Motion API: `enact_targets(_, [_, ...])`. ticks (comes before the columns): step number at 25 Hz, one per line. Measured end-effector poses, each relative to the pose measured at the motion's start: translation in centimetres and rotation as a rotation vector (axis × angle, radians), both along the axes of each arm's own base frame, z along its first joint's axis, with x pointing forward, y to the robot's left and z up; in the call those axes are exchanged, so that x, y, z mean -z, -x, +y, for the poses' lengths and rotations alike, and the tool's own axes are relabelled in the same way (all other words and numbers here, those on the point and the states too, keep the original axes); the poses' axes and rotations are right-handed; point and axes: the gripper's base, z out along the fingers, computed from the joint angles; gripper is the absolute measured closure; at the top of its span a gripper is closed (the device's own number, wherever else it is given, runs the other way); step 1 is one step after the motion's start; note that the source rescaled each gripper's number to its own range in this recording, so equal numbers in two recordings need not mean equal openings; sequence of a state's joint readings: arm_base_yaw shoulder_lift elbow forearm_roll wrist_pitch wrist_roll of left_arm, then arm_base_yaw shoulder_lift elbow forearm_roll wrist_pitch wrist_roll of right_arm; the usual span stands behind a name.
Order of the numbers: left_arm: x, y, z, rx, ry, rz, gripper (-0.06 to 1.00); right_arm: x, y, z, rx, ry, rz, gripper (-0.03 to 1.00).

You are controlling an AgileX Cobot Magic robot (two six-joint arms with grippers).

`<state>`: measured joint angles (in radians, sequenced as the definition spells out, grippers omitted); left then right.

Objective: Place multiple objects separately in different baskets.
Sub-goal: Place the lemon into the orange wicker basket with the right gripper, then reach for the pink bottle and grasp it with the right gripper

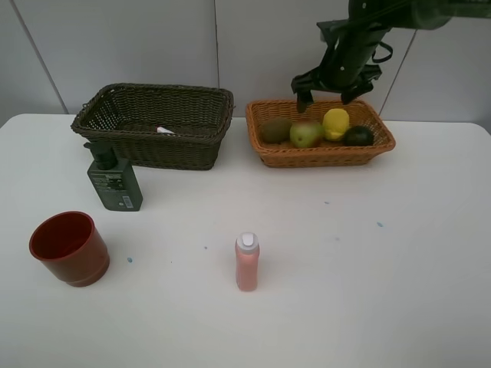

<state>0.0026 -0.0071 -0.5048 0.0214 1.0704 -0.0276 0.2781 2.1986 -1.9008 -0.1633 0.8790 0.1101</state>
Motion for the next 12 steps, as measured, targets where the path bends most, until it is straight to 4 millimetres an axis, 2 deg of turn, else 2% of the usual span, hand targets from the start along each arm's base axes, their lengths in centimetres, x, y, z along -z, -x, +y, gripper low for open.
enact_targets(4, [0.0, 0.0, 0.0, 0.000, 0.000, 0.000, -0.03, -3.3, 2.1, 0.9, -0.009, -0.008, 0.030, -0.03])
enact_targets(12, [0.0, 0.0, 0.0, 0.000, 0.000, 0.000, -0.03, -9.6, 7.4, 3.1, 0.007, -0.105, 0.119, -0.03])
